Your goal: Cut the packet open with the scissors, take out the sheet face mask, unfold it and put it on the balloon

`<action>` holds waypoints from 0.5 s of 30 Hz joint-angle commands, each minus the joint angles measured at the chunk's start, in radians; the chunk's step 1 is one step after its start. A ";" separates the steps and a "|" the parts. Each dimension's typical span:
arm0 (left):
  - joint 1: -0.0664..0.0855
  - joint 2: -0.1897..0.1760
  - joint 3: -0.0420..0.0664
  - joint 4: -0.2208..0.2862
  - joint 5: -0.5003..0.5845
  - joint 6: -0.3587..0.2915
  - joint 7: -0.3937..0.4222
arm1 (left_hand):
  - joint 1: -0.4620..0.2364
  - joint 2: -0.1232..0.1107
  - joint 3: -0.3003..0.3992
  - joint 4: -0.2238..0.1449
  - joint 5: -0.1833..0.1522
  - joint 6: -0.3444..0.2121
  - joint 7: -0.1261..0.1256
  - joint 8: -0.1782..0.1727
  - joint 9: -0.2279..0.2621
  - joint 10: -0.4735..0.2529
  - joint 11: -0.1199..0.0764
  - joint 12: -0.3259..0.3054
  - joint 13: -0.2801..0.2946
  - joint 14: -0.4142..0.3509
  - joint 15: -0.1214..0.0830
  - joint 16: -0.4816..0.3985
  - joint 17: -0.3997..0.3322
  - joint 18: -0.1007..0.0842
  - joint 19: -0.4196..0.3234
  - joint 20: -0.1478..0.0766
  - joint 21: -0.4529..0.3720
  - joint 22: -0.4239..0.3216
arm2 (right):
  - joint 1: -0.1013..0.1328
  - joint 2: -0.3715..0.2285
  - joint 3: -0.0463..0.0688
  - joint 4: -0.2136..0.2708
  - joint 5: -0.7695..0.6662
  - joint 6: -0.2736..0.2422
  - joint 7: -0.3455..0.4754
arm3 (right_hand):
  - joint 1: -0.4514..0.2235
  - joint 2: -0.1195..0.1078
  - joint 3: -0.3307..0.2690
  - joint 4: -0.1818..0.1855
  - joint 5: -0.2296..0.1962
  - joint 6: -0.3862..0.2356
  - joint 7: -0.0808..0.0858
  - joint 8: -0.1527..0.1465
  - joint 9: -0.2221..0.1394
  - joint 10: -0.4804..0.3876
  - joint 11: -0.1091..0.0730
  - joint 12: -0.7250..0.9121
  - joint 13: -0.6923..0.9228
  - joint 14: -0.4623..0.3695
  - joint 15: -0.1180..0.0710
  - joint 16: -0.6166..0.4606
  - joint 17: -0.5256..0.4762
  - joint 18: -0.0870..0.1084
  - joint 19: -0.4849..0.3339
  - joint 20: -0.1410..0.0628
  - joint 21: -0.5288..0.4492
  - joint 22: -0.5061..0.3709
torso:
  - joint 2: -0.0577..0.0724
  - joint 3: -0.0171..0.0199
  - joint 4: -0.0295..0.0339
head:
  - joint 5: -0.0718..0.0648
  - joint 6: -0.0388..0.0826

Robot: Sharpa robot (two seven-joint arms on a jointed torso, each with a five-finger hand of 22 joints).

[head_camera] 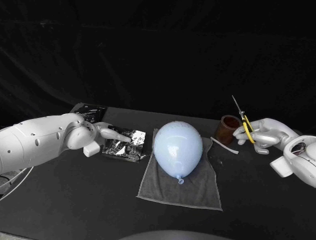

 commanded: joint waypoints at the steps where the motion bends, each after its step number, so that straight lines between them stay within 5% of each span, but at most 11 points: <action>1: -0.001 0.002 0.000 0.004 -0.144 -0.082 -0.026 | 0.001 -0.016 -0.051 0.025 0.002 -0.030 0.077 -0.002 -0.003 -0.032 0.013 0.005 0.002 -0.054 0.017 -0.016 -0.009 -0.022 -0.066 0.025 -0.050 -0.006 | 0.000 0.000 0.001 0.002 0.007 0.002 0.020 | 0.009 -0.002 0.013 -0.005 0.005 0.009 0.000 0.004 0.002 0.090 -0.058 -0.004 0.000 0.069 -0.008 0.006 0.075 0.015 0.005 -0.002 0.004 0.002 | 0.000 0.0004 0.0000 | -0.002 -0.002; 5: -0.001 0.000 0.001 0.010 -0.208 -0.115 -0.020 | 0.032 -0.011 -0.135 0.062 0.003 -0.059 0.085 0.014 -0.001 -0.059 0.022 0.017 0.003 -0.107 0.030 -0.016 -0.014 -0.036 -0.119 0.030 -0.079 -0.004 | -0.001 -0.001 0.001 0.002 0.009 0.002 0.021 | 0.009 -0.003 0.014 -0.005 0.005 0.009 0.000 0.004 0.002 0.090 -0.058 -0.004 0.001 0.069 -0.008 0.006 0.076 0.016 0.004 -0.002 0.003 0.001 | 0.000 0.0005 0.0009 | -0.004 -0.005; 6: -0.001 -0.002 0.001 0.012 -0.226 -0.127 -0.018 | 0.088 0.018 -0.312 0.108 -0.002 -0.082 0.091 0.027 -0.001 -0.083 0.029 0.025 0.004 -0.169 0.042 -0.016 -0.023 -0.073 -0.226 0.031 -0.100 -0.007 | -0.001 -0.001 0.001 0.002 0.009 0.002 0.021 | 0.009 -0.003 0.014 -0.005 0.005 0.009 0.000 0.004 0.002 0.090 -0.058 -0.004 0.001 0.069 -0.008 0.006 0.076 0.016 0.004 -0.002 0.003 0.001 | 0.000 0.0007 0.0009 | -0.004 -0.005; 7: -0.001 -0.005 0.002 0.014 -0.239 -0.137 -0.016 | 0.120 0.026 -0.400 0.129 0.001 -0.090 0.091 0.033 -0.001 -0.088 0.035 0.030 0.004 -0.189 0.046 -0.017 -0.026 -0.082 -0.266 0.031 -0.103 -0.009 | -0.001 -0.001 0.001 0.002 0.010 0.003 0.021 | 0.009 -0.003 0.014 -0.005 0.005 0.009 0.000 0.004 0.002 0.090 -0.058 -0.004 0.001 0.069 -0.008 0.006 0.076 0.016 0.004 -0.002 0.003 0.001 | 0.000 0.0007 0.0008 | -0.005 -0.005; 8: -0.001 -0.007 0.003 0.016 -0.249 -0.145 -0.014 | 0.172 0.063 -0.506 0.137 -0.002 -0.098 0.096 0.041 -0.001 -0.095 0.034 0.037 0.004 -0.201 0.050 -0.010 -0.026 -0.090 -0.285 0.029 -0.100 -0.008 | -0.001 -0.001 0.001 0.002 0.010 0.003 0.022 | 0.009 -0.003 0.014 -0.005 0.005 0.009 0.000 0.004 0.002 0.090 -0.058 -0.004 0.001 0.069 -0.008 0.006 0.076 0.016 0.004 -0.002 0.003 0.001 | 0.000 0.0007 0.0010 | -0.005 -0.005; 9: 0.000 -0.011 0.004 0.020 -0.262 -0.158 -0.010 | 0.168 -0.001 -0.587 0.148 0.006 -0.112 0.099 0.043 -0.003 -0.114 0.040 0.036 0.002 -0.224 0.055 -0.013 -0.028 -0.098 -0.322 0.031 -0.104 -0.011 | -0.001 -0.002 0.001 0.003 0.011 0.003 0.022 | 0.009 -0.003 0.014 -0.005 0.005 0.009 0.000 0.004 0.002 0.090 -0.058 -0.004 0.001 0.069 -0.008 0.006 0.076 0.016 0.004 -0.002 0.003 0.001 | 0.000 0.0008 0.0008 | -0.006 -0.005; 15: 0.004 -0.034 0.017 0.033 -0.303 -0.213 0.024 | 0.172 -0.050 -0.636 0.149 0.010 -0.131 0.101 0.054 -0.003 -0.136 0.045 0.042 0.003 -0.261 0.062 -0.011 -0.030 -0.111 -0.350 0.031 -0.104 -0.012 | -0.001 -0.003 0.001 0.003 0.014 0.003 0.024 | 0.008 -0.004 0.014 -0.004 0.005 0.009 0.000 0.004 0.002 0.090 -0.058 -0.004 0.001 0.069 -0.008 0.006 0.075 0.016 0.004 -0.002 0.002 0.000 | 0.000 0.0011 0.0005 | -0.008 -0.006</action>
